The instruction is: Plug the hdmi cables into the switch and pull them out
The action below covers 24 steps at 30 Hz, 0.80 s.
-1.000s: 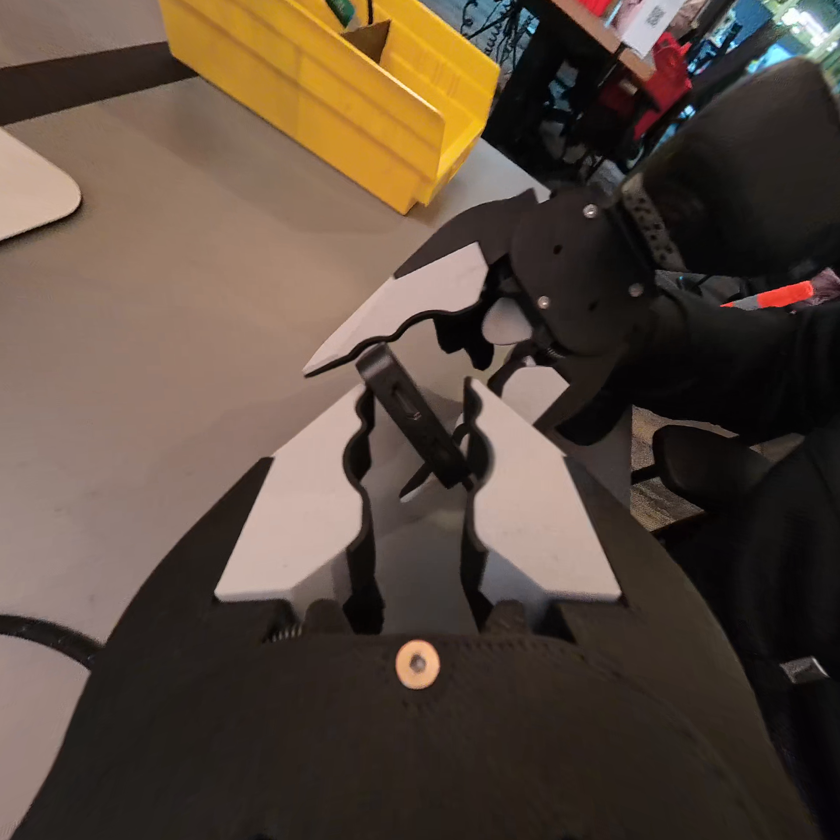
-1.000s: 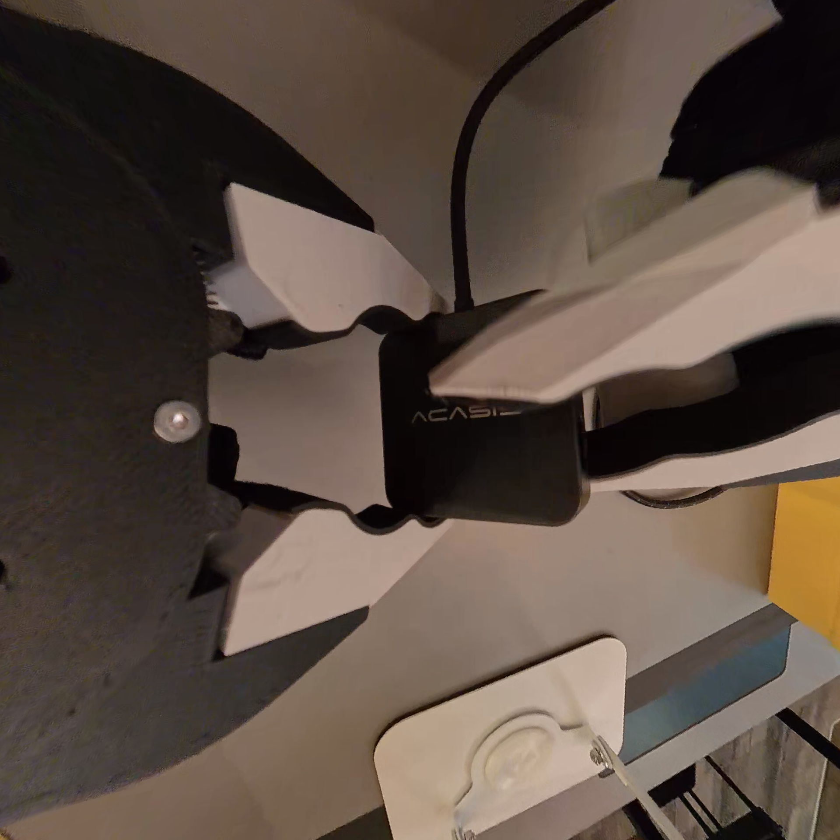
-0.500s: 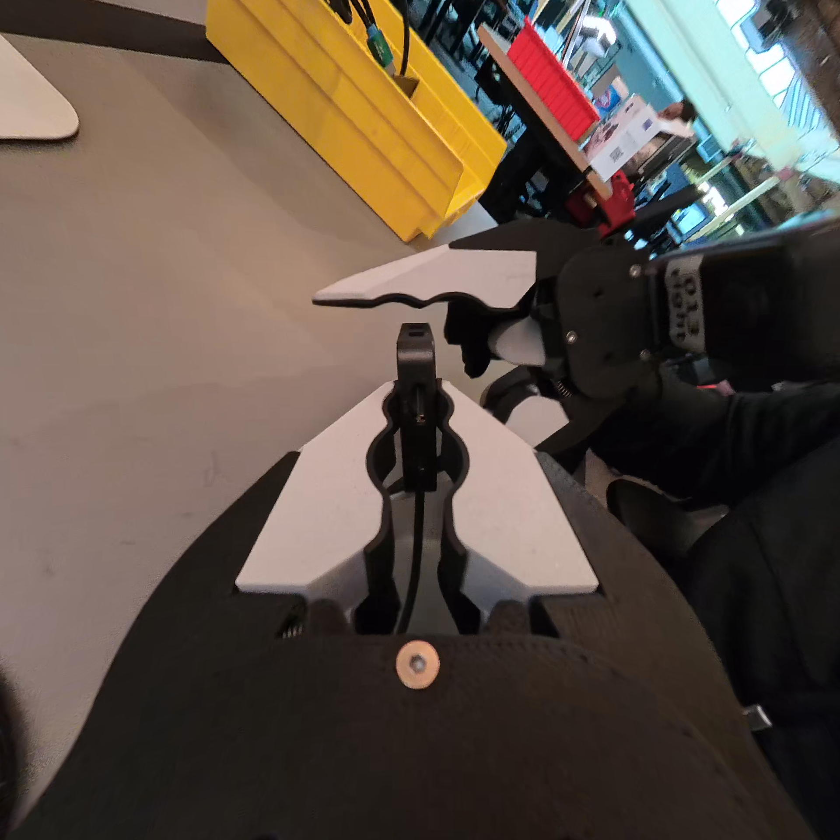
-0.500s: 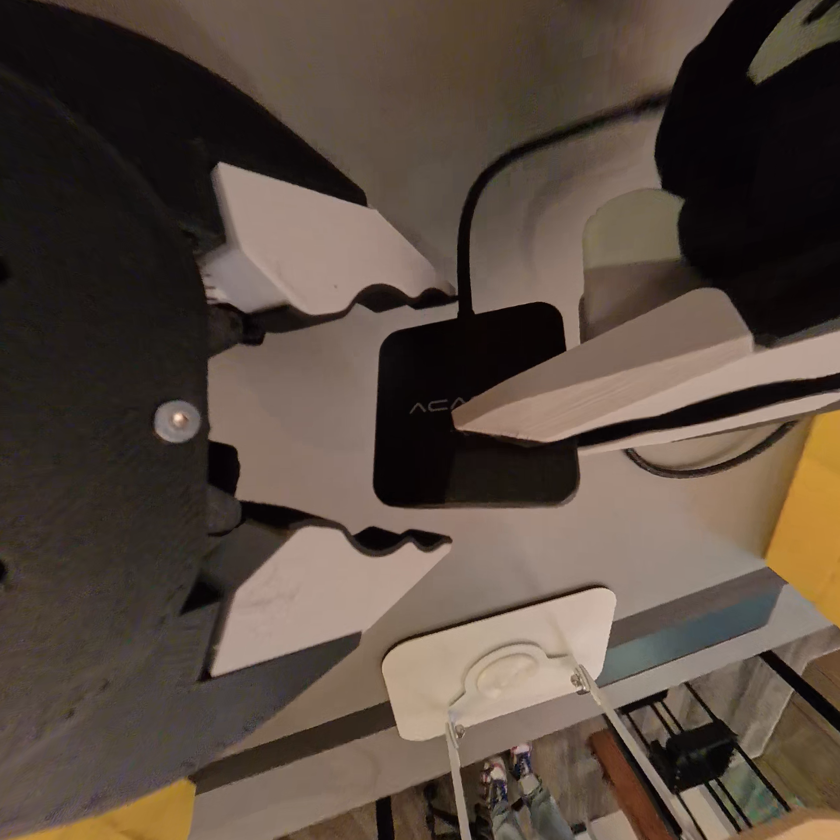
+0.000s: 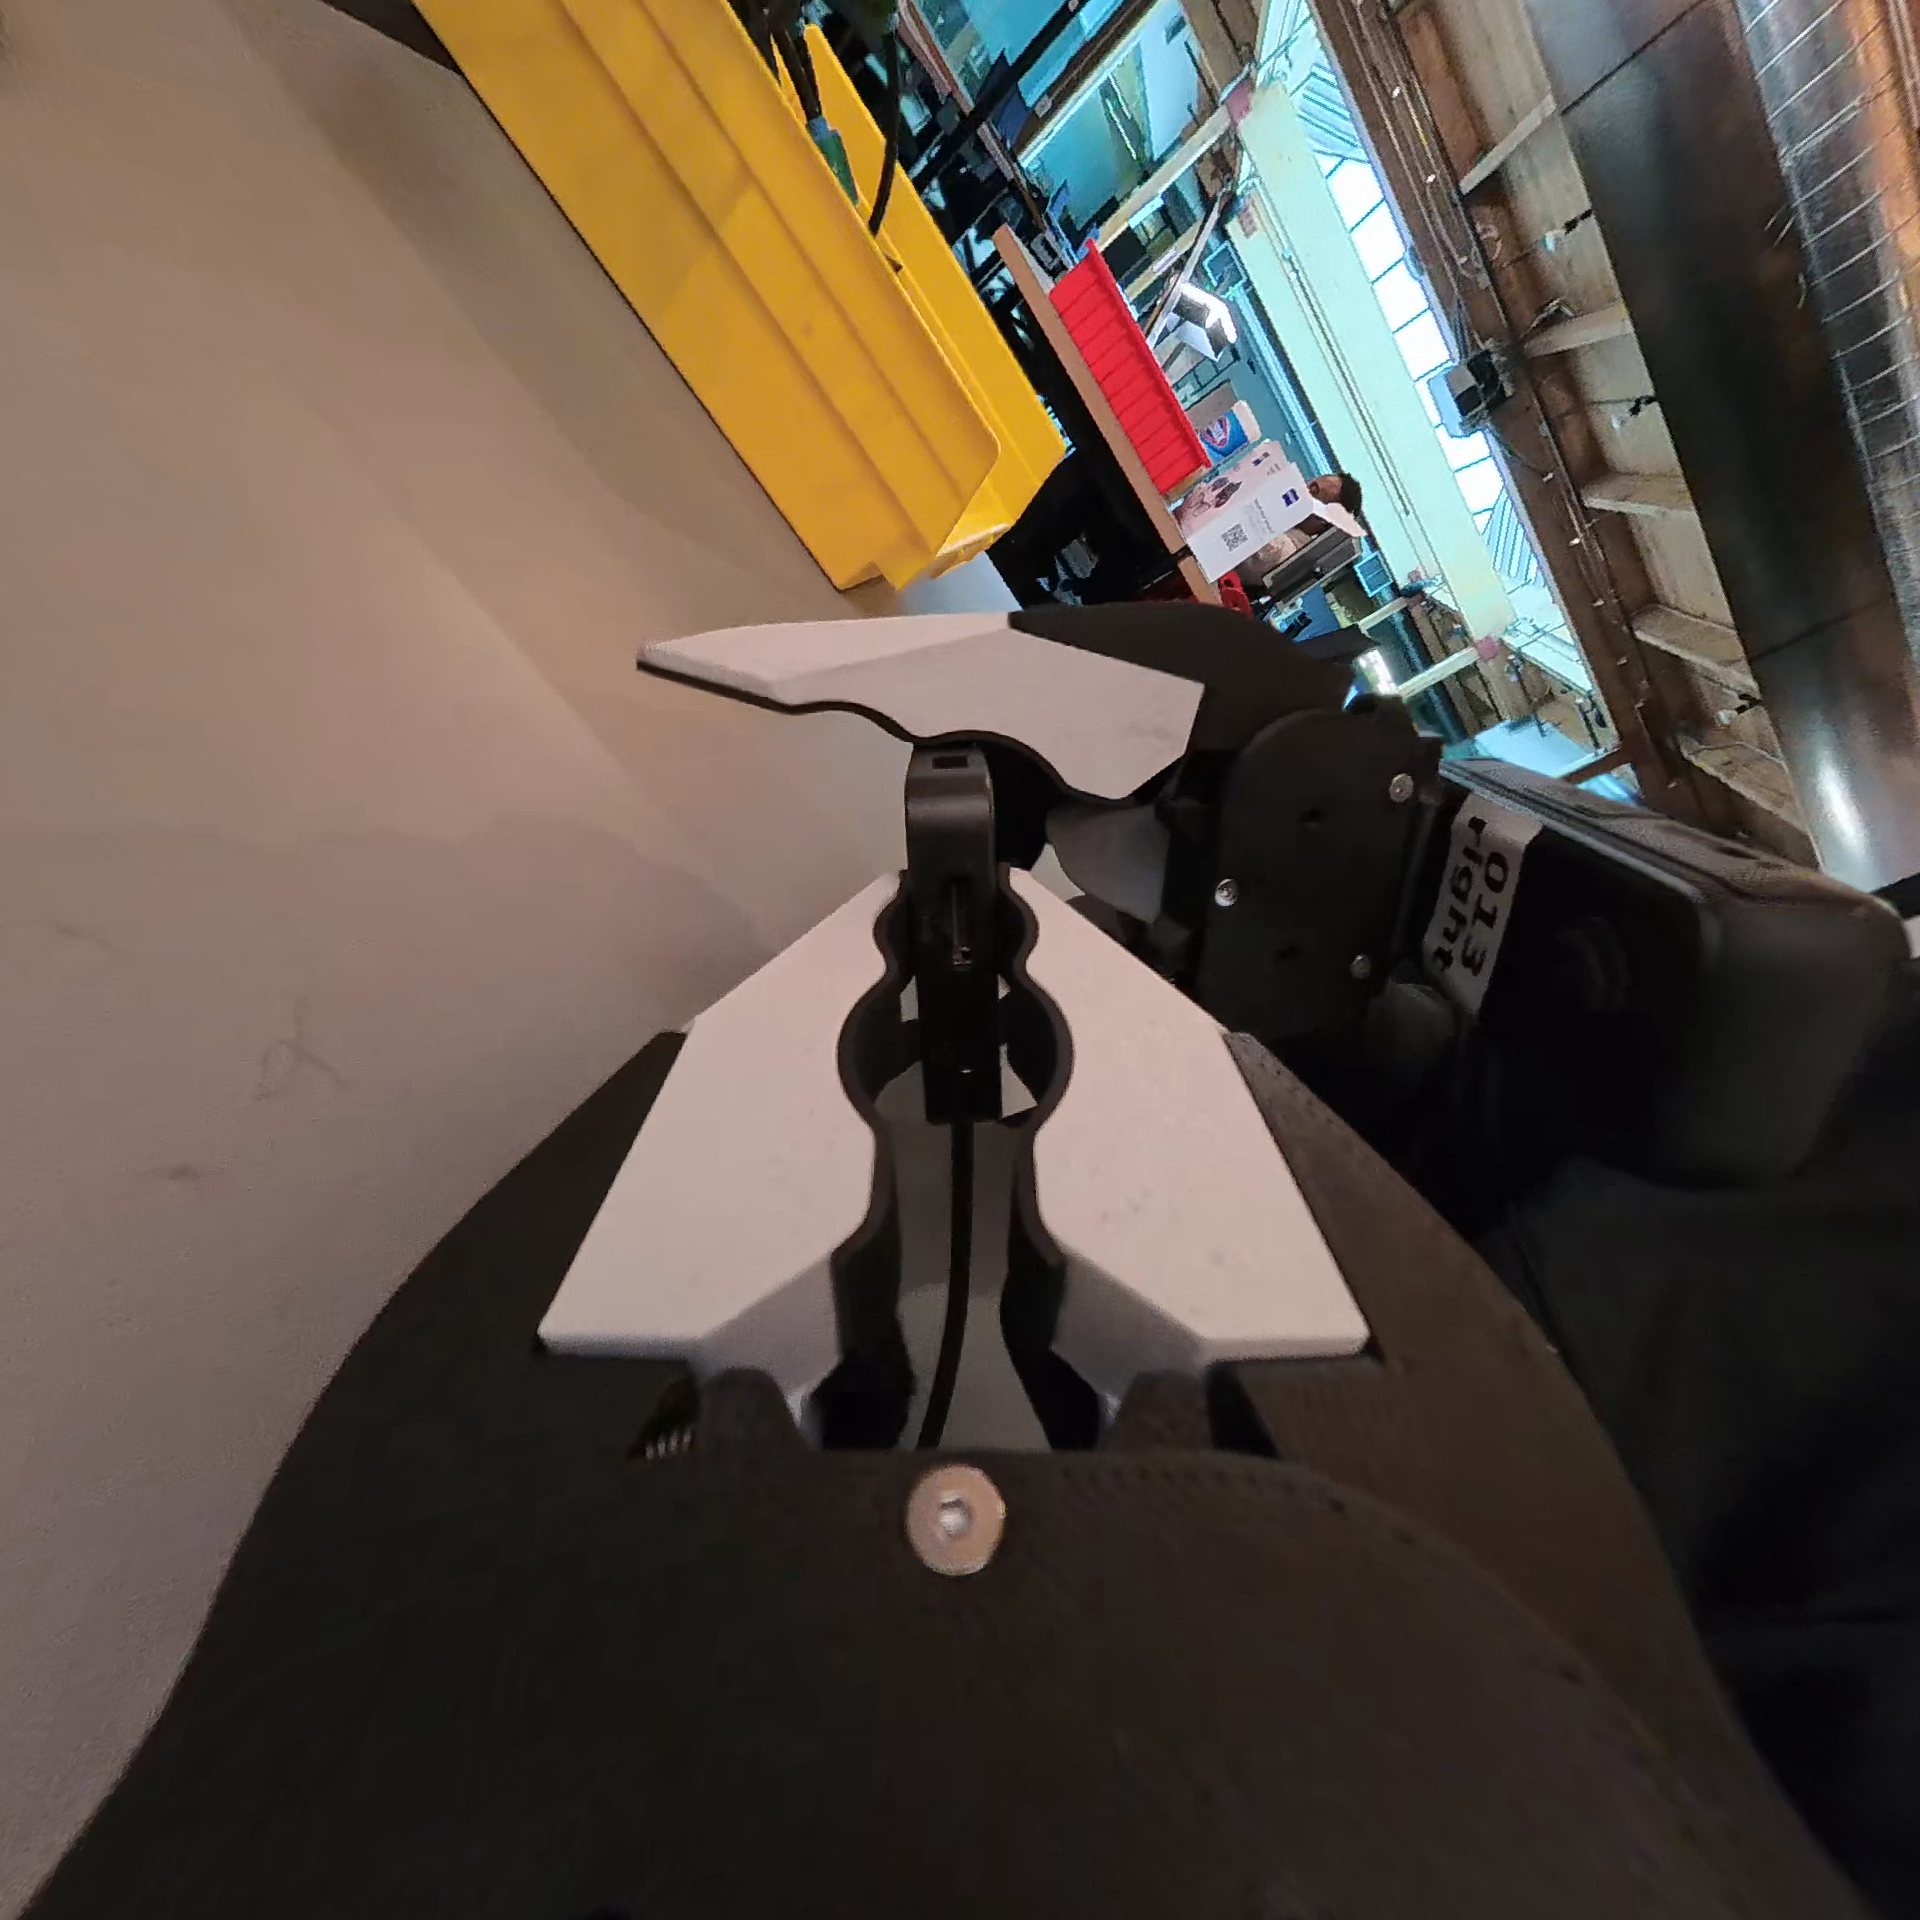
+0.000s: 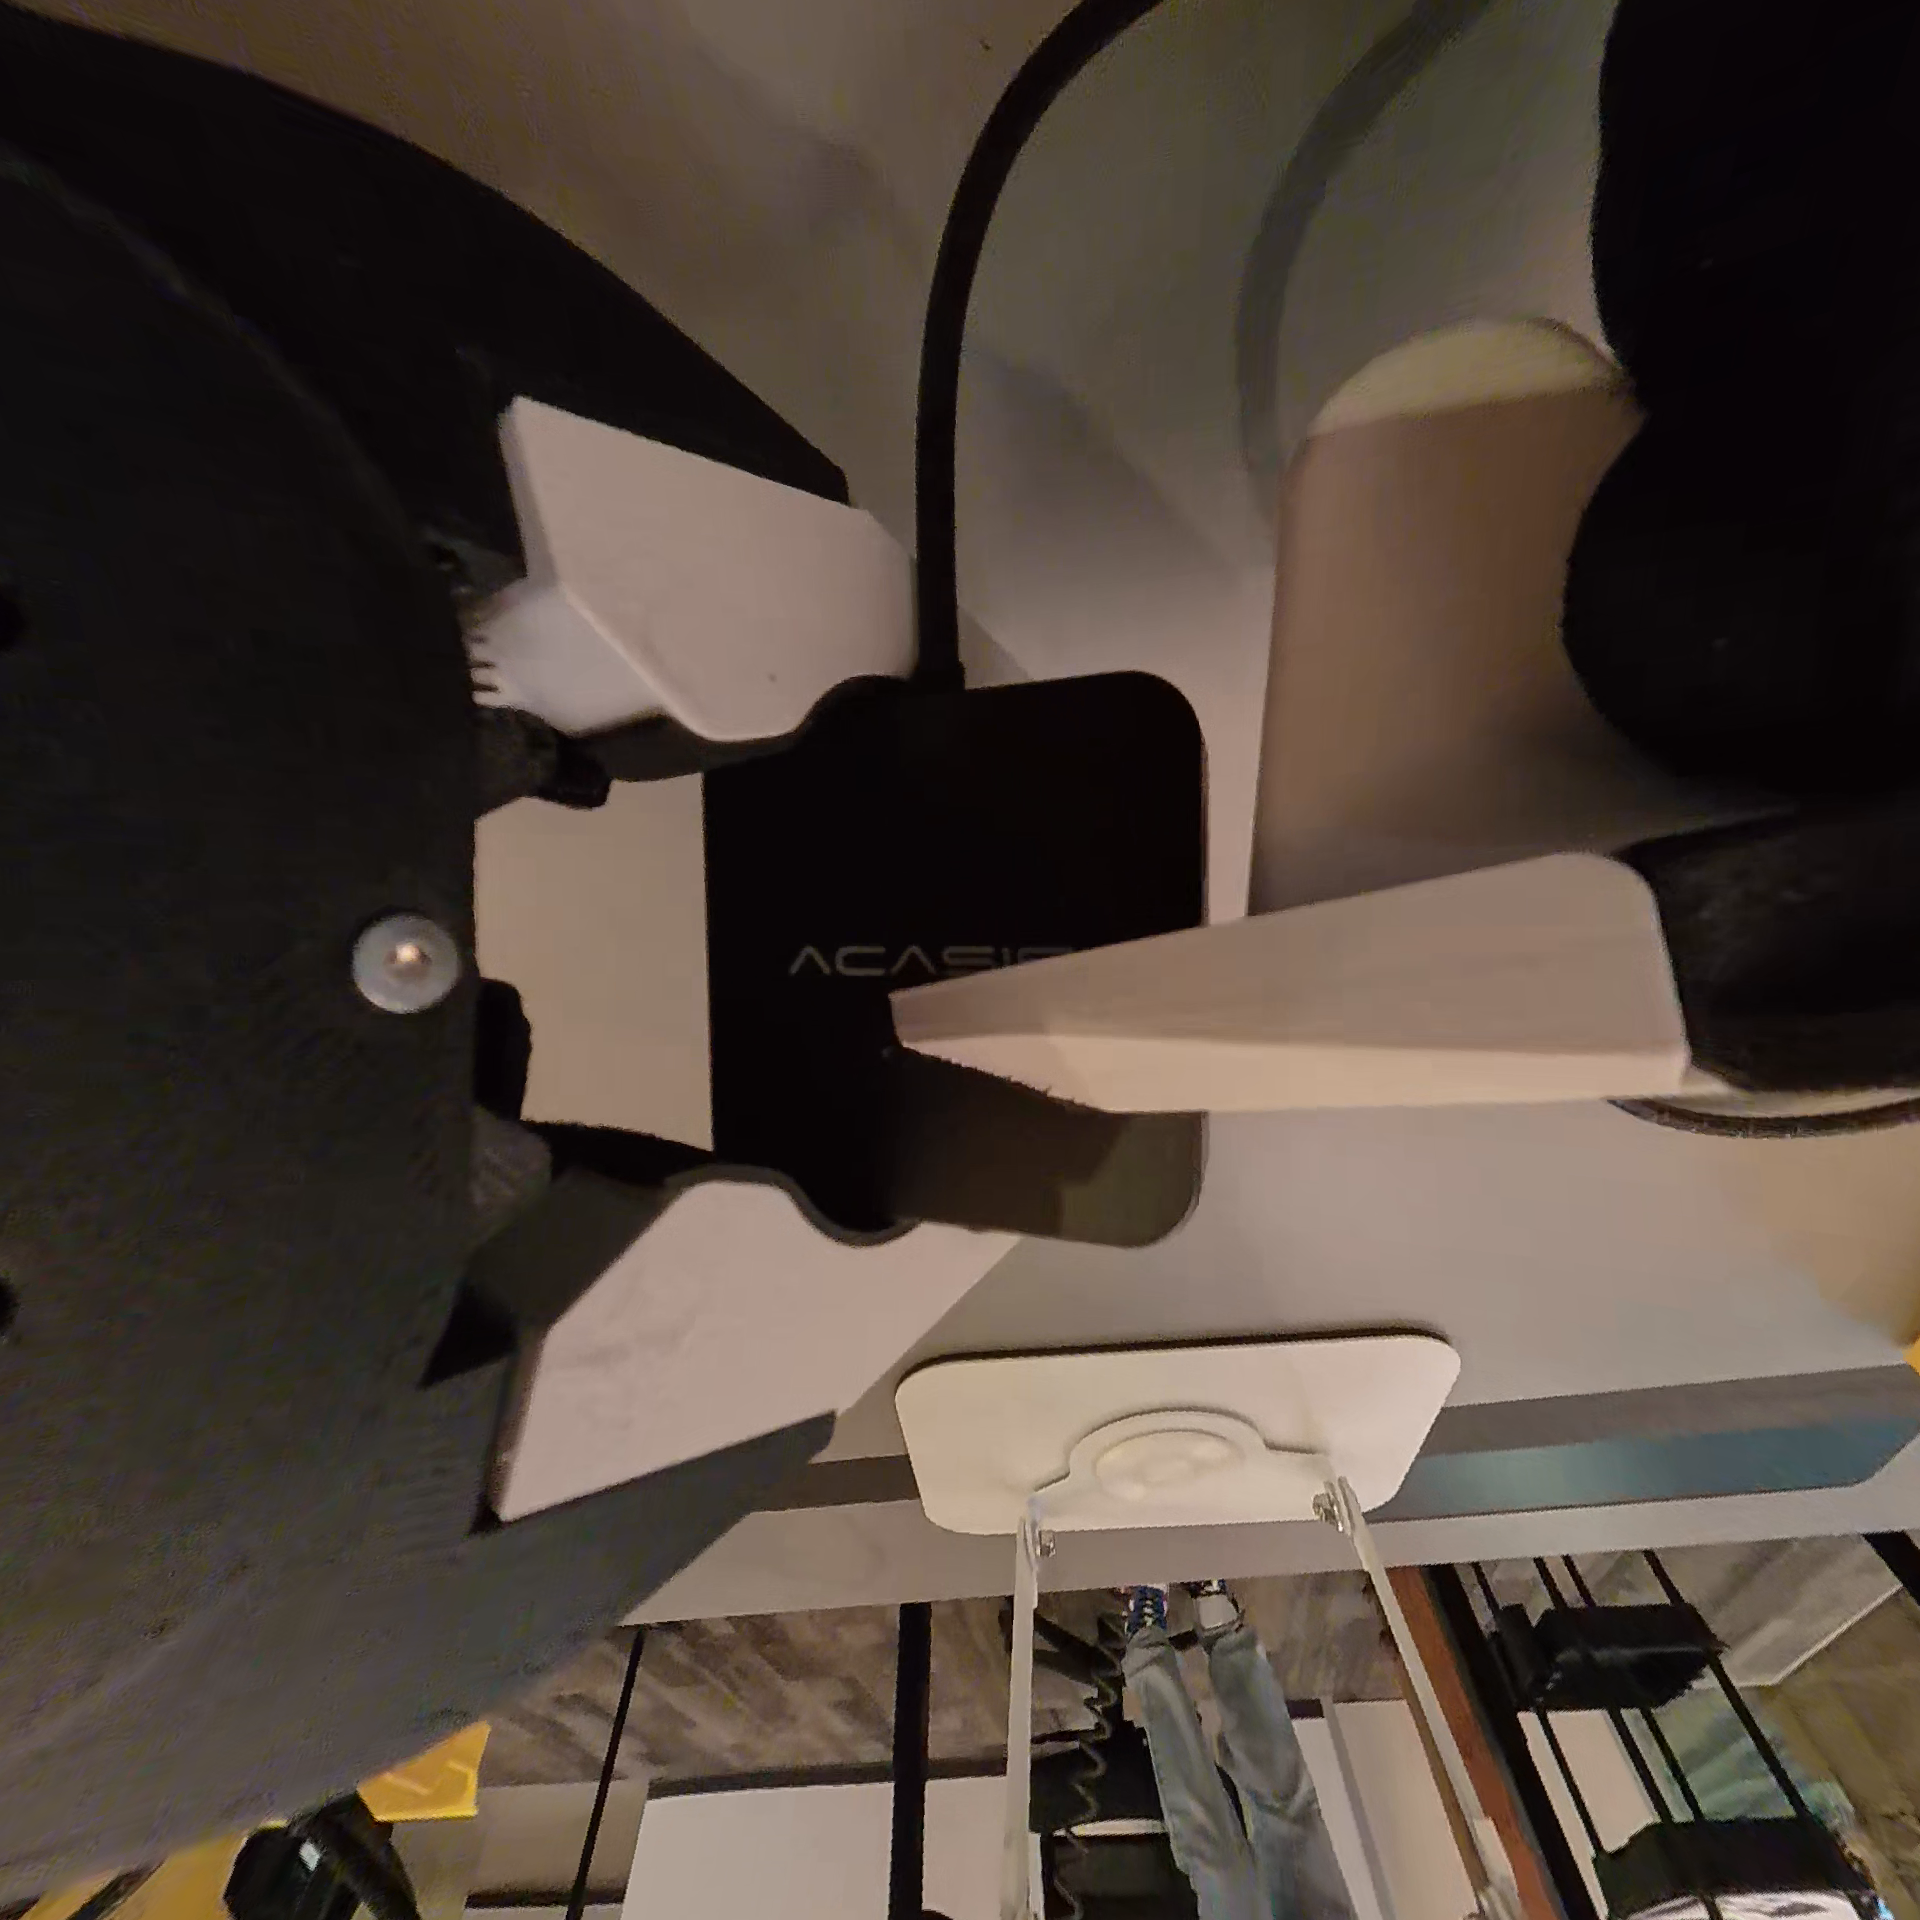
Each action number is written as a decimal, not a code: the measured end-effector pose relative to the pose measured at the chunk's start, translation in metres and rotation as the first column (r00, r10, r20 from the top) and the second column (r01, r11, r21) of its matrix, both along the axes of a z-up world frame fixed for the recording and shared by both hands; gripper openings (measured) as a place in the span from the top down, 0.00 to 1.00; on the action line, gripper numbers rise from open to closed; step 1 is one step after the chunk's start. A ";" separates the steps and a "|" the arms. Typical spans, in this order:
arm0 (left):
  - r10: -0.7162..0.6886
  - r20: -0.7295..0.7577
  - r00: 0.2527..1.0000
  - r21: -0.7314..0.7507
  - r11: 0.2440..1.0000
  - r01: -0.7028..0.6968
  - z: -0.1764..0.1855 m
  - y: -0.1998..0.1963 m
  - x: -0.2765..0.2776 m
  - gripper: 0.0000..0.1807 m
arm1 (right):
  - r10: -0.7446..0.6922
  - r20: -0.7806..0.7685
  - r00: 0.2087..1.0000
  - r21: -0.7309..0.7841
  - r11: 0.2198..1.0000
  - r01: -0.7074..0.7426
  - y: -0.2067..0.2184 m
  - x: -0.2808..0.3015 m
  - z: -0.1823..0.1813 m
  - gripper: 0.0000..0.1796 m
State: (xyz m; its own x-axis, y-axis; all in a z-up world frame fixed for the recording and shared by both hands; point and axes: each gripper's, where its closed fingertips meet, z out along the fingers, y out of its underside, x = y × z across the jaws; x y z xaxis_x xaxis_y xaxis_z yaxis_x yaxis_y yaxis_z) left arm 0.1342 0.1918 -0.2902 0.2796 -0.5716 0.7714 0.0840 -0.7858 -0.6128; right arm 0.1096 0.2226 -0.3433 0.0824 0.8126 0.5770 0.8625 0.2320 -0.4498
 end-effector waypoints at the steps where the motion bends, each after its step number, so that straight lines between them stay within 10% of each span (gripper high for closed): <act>1: -0.002 0.000 1.000 0.000 1.000 0.002 -0.001 -0.001 0.000 0.94 | 0.009 0.011 1.000 0.003 1.000 -0.009 0.000 0.001 -0.001 0.52; 24: 0.075 -0.353 0.933 0.166 0.986 -0.017 -0.028 -0.010 -0.059 0.81 | 0.280 0.125 0.952 -0.258 0.936 -0.241 0.001 0.007 -0.031 0.53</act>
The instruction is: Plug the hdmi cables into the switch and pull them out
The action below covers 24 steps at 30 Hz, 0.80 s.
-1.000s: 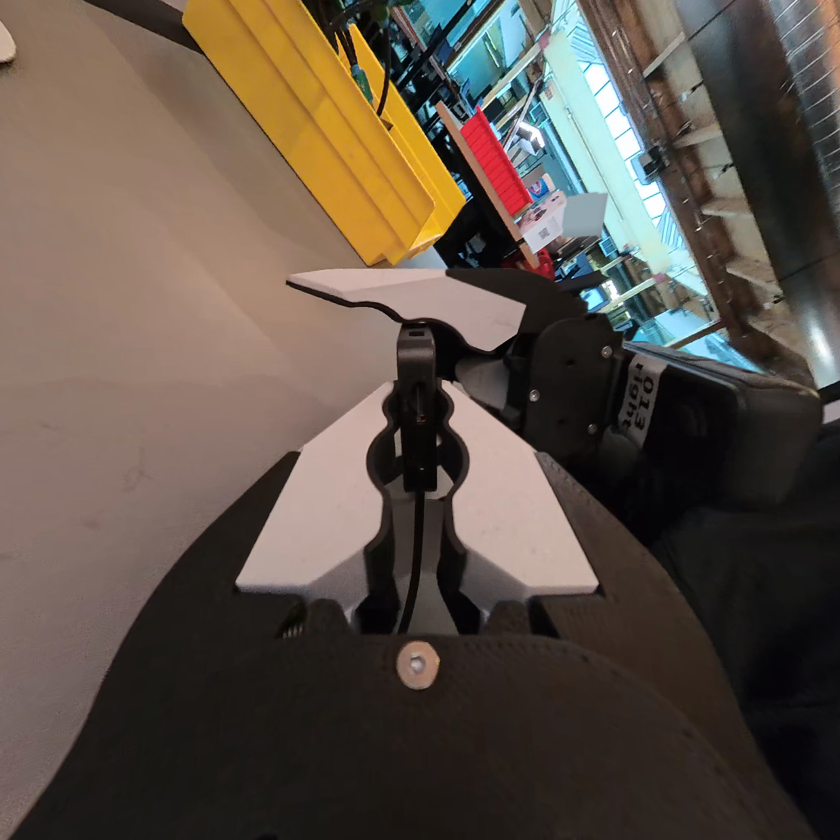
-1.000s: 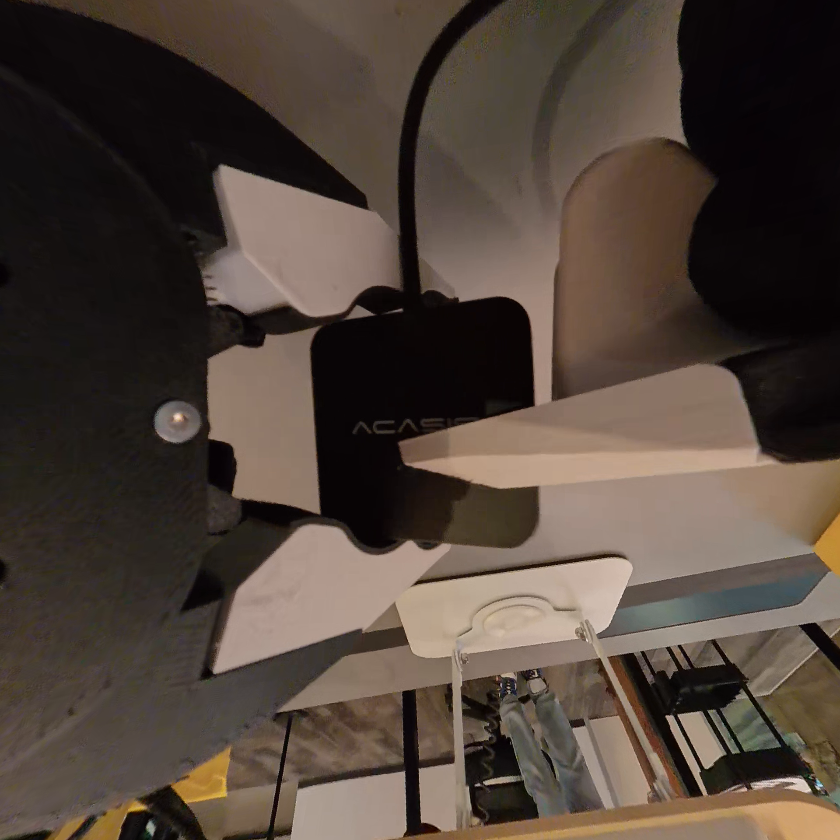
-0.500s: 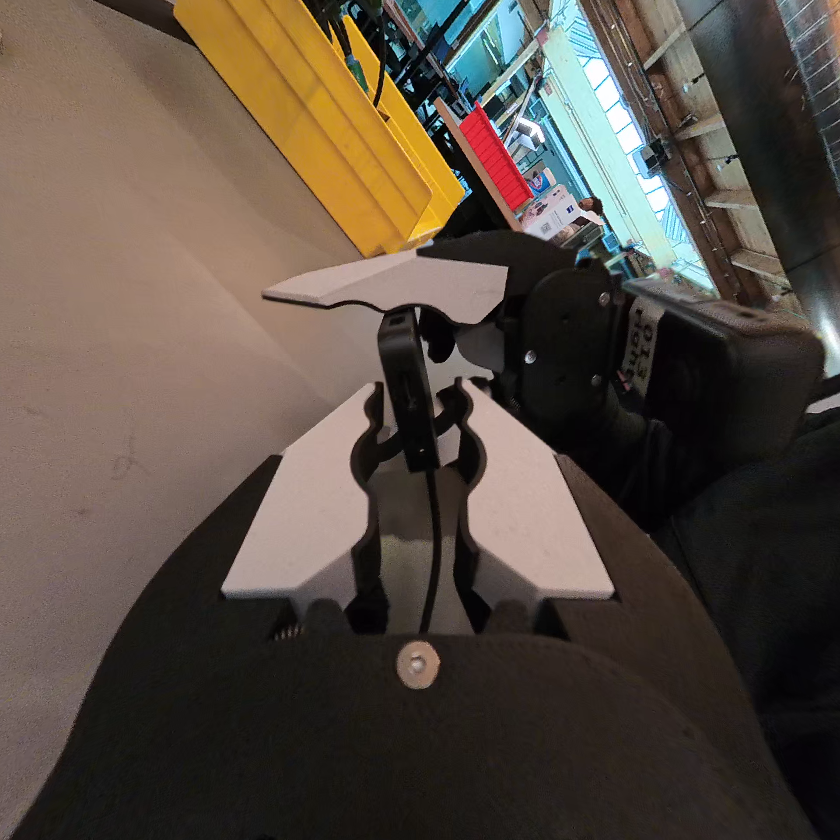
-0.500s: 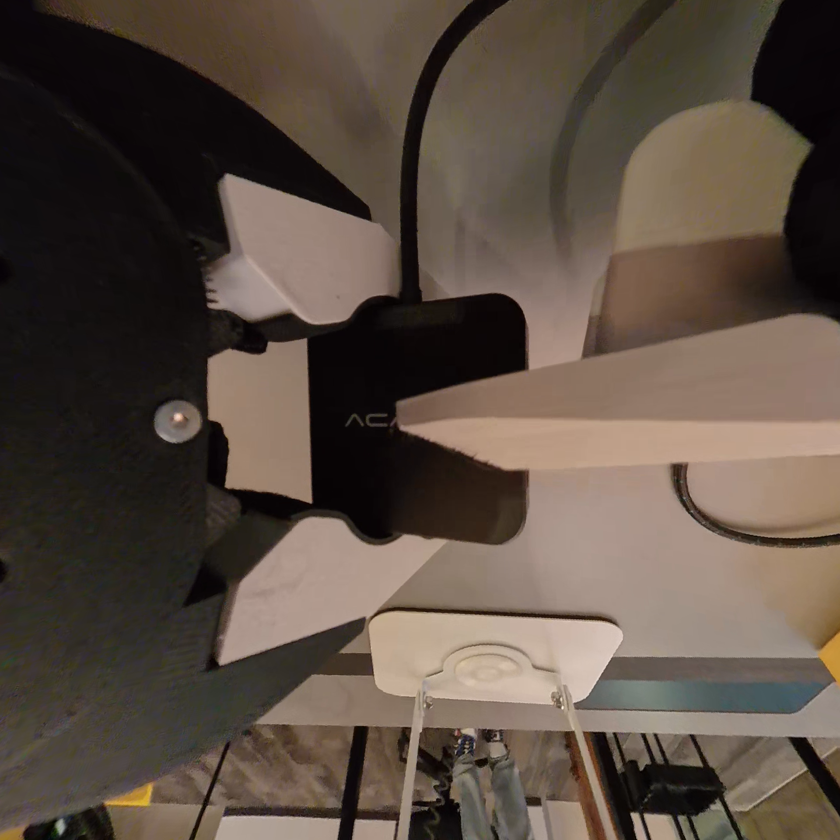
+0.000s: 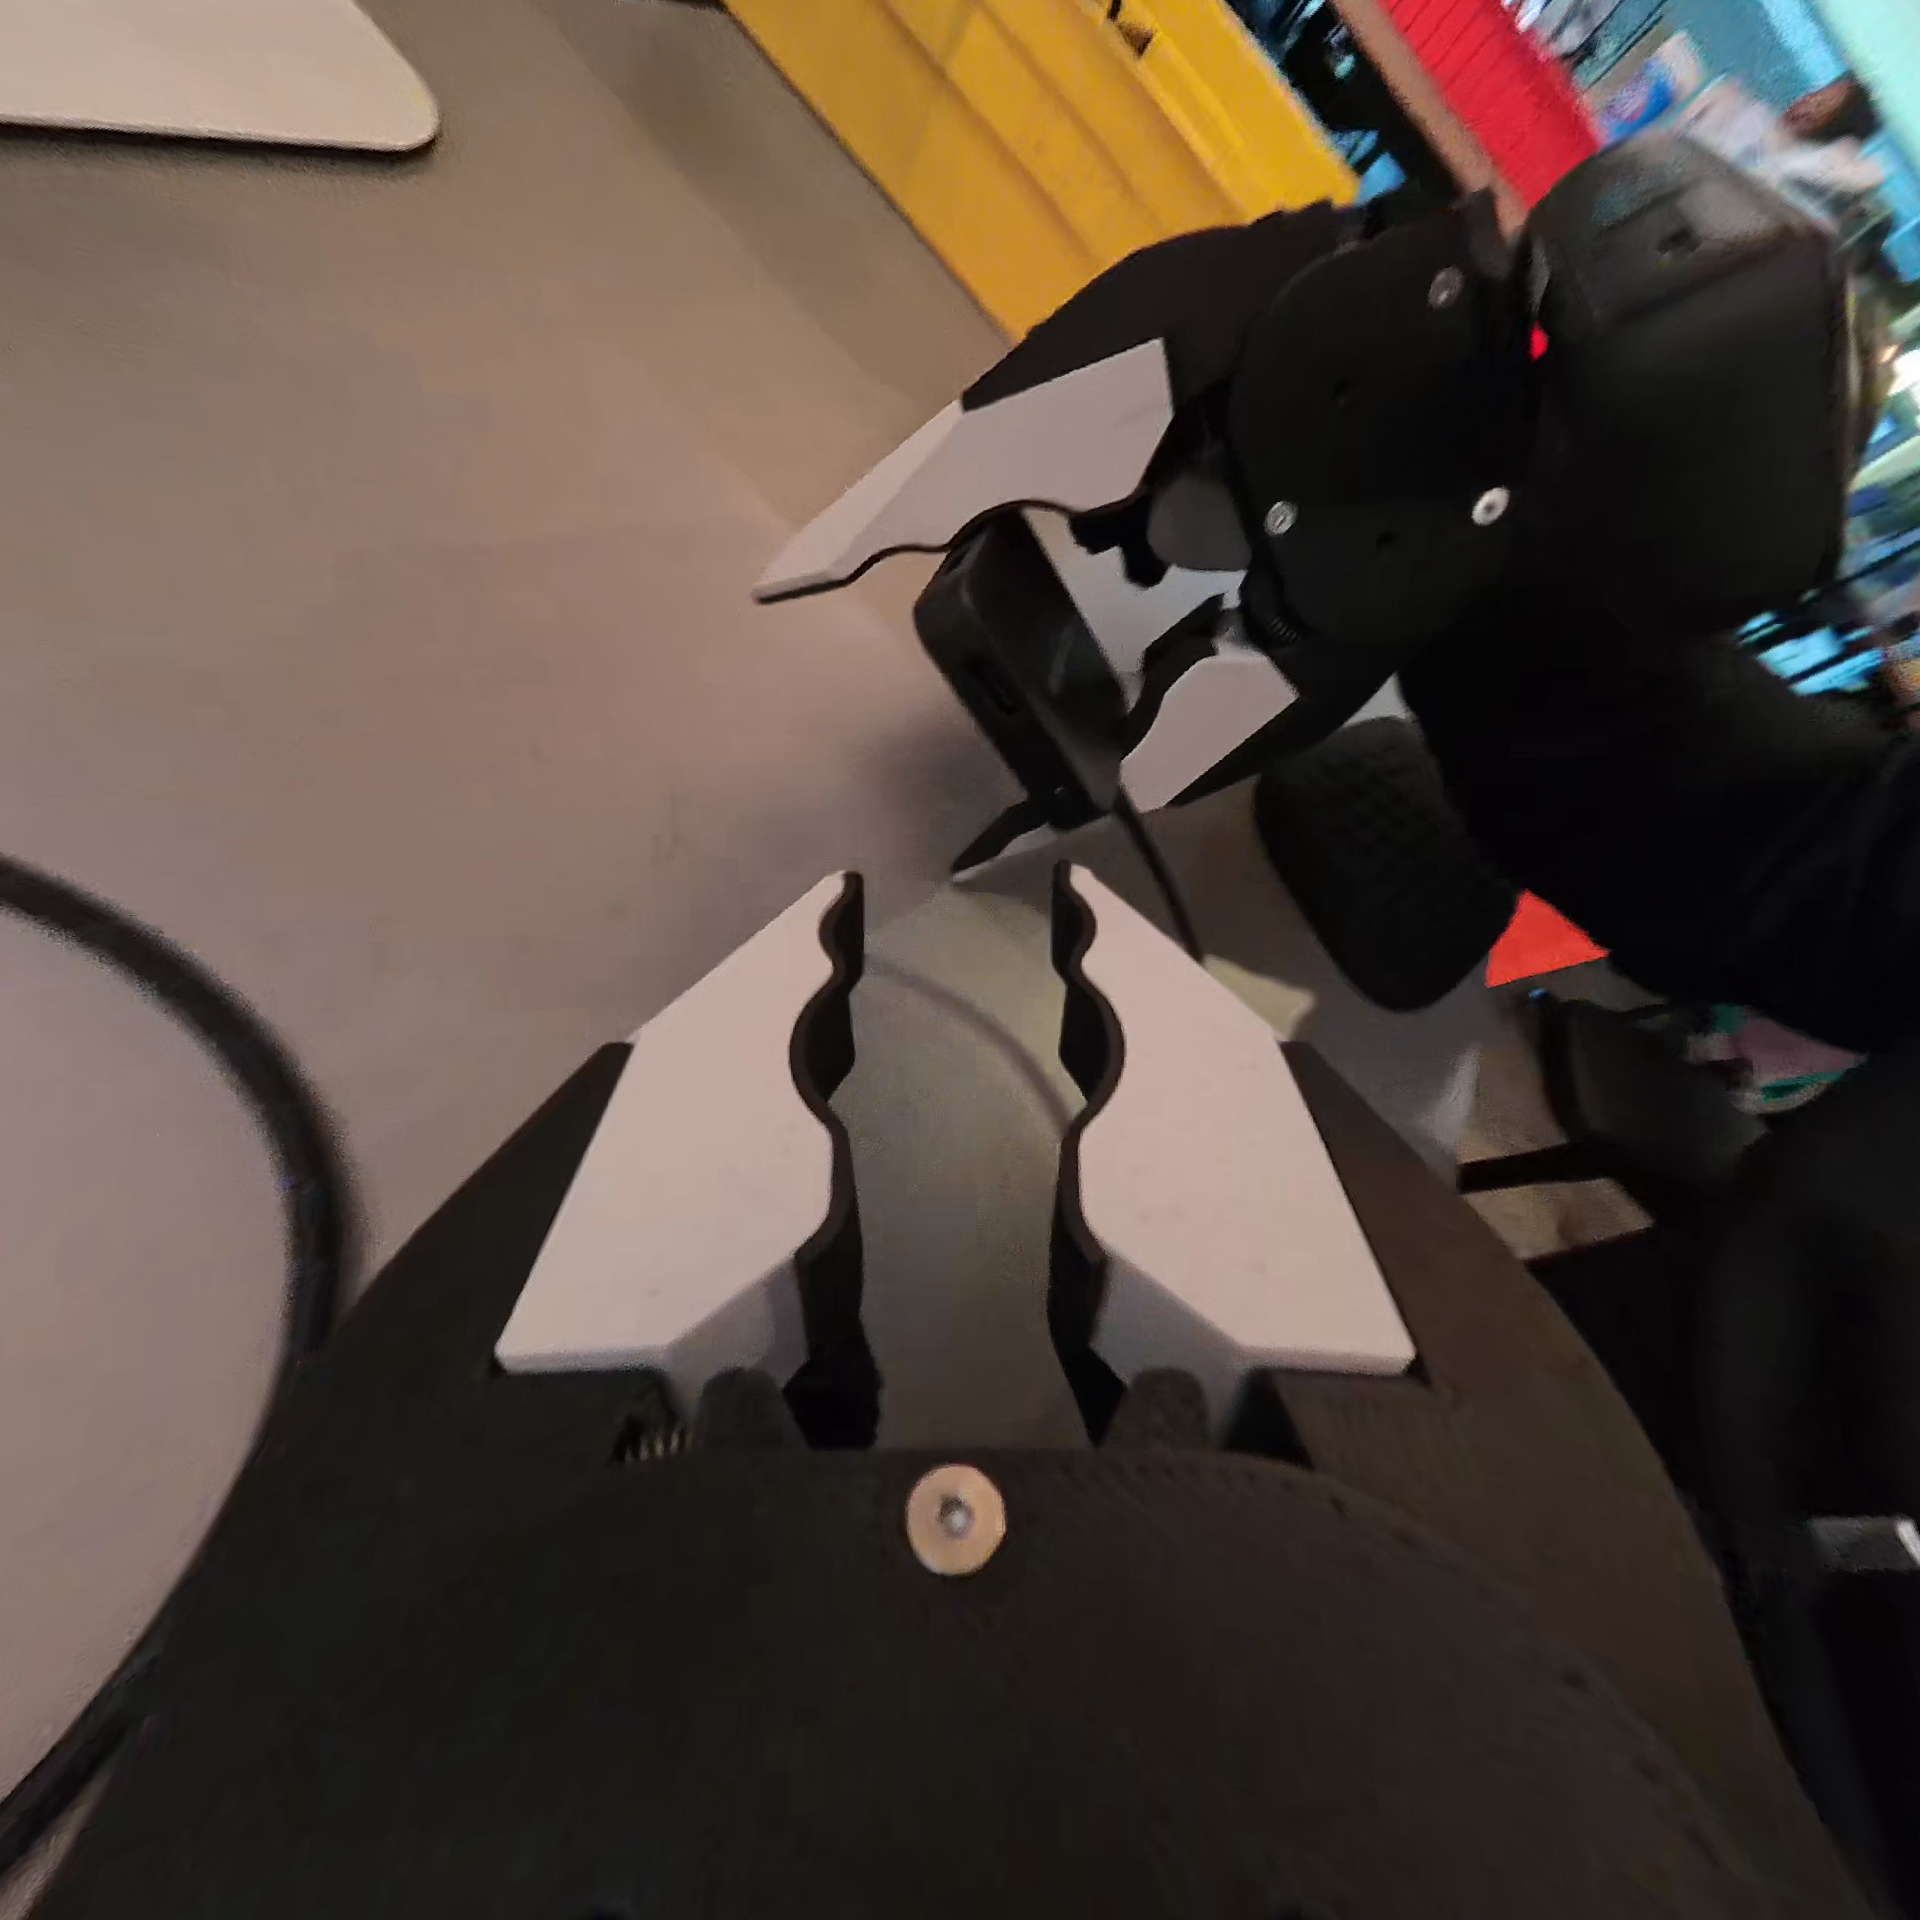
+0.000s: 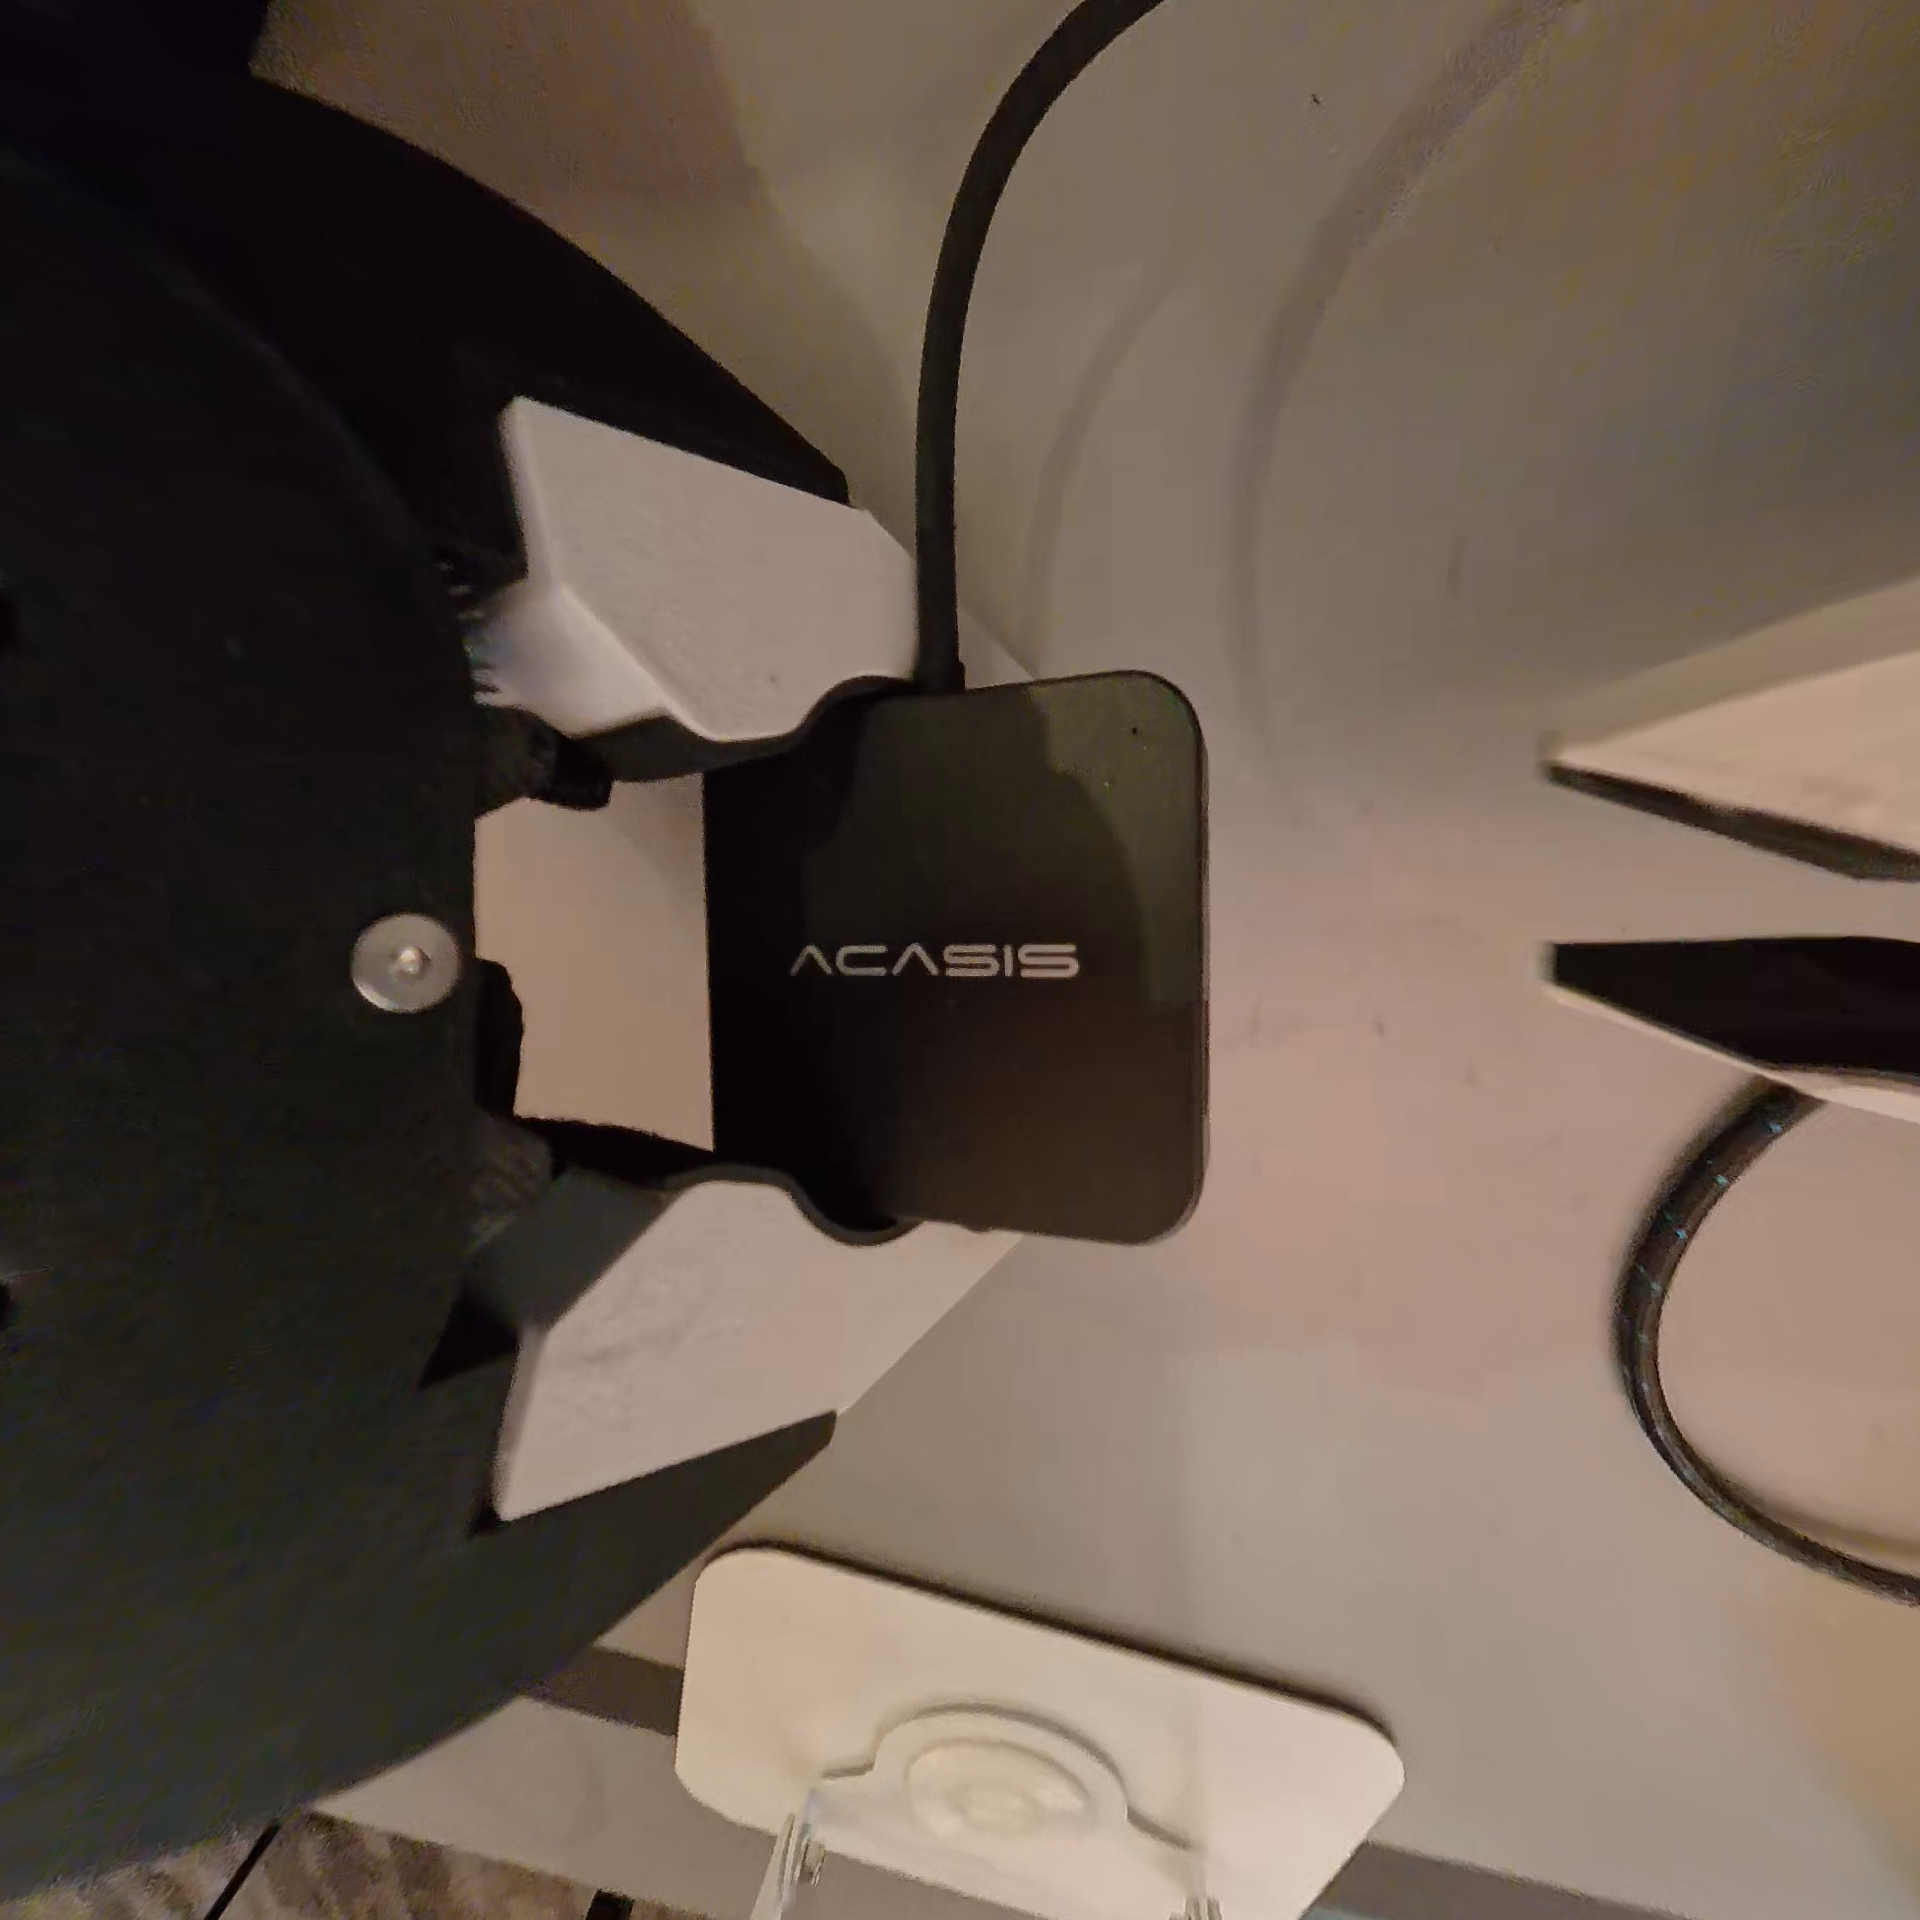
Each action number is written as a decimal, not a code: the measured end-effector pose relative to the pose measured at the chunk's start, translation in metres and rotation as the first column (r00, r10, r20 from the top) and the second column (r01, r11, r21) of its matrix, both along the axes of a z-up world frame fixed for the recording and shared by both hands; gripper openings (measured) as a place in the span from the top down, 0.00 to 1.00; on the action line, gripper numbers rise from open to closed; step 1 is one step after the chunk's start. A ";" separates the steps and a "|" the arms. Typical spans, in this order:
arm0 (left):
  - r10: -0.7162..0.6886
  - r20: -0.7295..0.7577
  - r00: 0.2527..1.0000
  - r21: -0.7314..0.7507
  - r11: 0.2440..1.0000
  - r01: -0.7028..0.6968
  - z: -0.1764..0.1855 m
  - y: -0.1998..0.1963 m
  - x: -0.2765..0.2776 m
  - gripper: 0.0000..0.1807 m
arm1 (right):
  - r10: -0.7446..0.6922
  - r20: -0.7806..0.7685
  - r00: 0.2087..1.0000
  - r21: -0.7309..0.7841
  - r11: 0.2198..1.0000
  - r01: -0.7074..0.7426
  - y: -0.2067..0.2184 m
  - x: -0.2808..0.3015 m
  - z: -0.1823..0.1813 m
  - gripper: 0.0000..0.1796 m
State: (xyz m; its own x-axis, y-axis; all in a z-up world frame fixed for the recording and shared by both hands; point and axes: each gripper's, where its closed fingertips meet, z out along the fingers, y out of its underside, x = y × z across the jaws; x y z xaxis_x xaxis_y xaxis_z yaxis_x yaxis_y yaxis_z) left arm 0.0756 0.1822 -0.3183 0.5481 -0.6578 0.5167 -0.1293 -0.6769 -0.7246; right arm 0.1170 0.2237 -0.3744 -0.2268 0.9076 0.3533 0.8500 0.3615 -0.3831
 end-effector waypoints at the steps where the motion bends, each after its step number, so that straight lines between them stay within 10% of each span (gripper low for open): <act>1: 0.009 -0.040 0.999 0.006 1.000 -0.009 -0.004 0.000 -0.008 0.81 | 0.004 0.000 1.000 -0.024 1.000 -0.004 -0.002 -0.001 -0.002 0.53; 14: -0.014 -0.324 0.946 0.037 0.999 0.028 -0.025 -0.015 -0.061 0.78 | 0.024 0.007 1.000 -0.166 0.986 -0.022 -0.005 -0.003 -0.008 0.53; 24: -0.017 -0.755 0.656 0.032 0.998 0.062 -0.046 -0.019 -0.172 0.78 | 0.064 0.064 0.996 -0.226 0.973 -0.048 -0.012 -0.001 -0.012 0.53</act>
